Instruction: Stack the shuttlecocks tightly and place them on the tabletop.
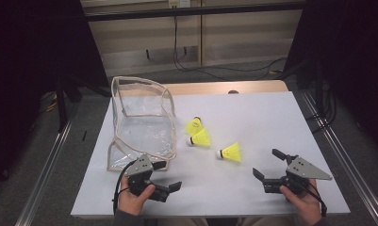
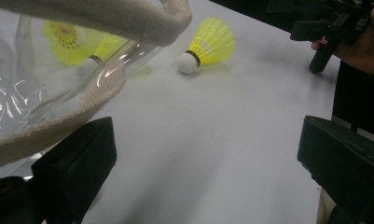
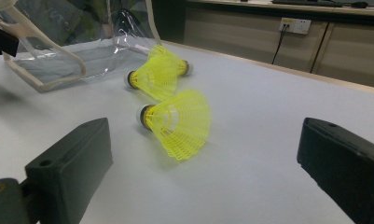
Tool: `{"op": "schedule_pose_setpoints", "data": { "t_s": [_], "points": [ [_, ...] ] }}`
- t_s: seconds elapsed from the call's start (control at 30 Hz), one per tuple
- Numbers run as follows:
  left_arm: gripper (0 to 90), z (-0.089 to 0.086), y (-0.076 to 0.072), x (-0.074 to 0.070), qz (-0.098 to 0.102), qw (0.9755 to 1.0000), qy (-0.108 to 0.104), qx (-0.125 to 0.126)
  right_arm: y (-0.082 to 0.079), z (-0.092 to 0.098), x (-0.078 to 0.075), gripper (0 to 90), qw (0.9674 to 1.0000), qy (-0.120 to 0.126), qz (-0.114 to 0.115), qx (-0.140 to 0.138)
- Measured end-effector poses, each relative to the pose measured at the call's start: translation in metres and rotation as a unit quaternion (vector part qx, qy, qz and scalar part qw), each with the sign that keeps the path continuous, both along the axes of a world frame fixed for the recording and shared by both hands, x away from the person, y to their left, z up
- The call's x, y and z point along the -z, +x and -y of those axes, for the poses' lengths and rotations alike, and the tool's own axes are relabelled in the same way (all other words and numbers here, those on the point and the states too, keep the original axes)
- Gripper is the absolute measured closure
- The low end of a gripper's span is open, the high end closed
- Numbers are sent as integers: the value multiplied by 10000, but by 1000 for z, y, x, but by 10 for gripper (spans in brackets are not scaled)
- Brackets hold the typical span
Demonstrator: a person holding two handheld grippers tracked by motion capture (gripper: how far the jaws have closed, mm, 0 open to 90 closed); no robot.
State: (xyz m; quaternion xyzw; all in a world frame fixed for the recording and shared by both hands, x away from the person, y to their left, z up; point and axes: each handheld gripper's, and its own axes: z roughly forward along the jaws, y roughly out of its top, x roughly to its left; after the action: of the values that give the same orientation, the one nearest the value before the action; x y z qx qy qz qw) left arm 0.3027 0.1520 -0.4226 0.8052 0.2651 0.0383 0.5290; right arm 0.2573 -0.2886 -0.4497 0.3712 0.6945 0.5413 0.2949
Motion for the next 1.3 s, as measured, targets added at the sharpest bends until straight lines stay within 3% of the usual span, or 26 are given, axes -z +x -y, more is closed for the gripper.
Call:
{"op": "schedule_pose_setpoints", "data": {
  "t_s": [0.7, 1.3],
  "points": [
    [50, -11, 2, -2, 26, 10000, -22, 88, -1, 0, -1, 29, 10000, -16, 19, 2],
    [37, -27, 0, -2, 59, 9999, -118, -100, -2, 1, -1, 29, 10000, 0, 26, 4]
  ]
}}
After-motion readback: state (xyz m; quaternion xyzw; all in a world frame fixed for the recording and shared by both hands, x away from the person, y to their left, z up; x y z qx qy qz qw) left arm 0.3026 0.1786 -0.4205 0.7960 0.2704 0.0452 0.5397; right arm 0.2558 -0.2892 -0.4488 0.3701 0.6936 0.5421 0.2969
